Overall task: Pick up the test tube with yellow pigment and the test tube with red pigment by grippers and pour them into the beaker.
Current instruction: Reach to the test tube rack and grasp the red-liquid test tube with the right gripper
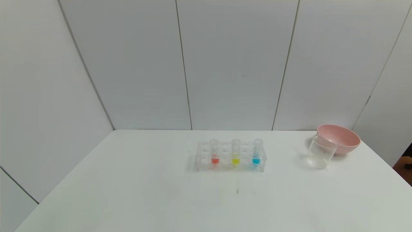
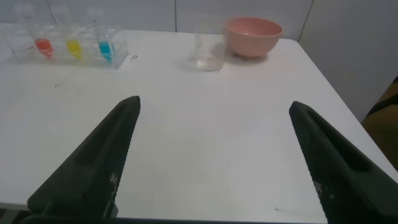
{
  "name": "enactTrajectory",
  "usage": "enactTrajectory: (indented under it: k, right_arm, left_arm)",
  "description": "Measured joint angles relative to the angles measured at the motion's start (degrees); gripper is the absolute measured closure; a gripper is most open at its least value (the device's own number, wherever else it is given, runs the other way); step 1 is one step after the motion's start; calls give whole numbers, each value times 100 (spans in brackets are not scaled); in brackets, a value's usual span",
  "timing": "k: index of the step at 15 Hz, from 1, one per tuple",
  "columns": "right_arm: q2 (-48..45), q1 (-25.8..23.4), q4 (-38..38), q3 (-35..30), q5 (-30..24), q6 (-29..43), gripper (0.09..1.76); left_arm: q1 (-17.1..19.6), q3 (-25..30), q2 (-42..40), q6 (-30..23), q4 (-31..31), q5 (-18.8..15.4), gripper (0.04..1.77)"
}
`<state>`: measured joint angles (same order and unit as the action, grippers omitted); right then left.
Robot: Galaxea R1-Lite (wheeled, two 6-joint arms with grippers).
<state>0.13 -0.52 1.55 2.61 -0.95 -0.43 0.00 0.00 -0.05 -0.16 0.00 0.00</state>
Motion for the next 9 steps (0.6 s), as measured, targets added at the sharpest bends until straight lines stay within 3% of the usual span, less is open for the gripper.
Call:
enactTrajectory:
  k: [5,9]
  right_arm:
    - [1169,-2,367,1521,-202,40,14]
    - [3250,-13,-373,2870,-238,234,14]
  left_arm:
    - [0,0,0,0,0,0,5]
    - [0,0,0,0,0,0,5]
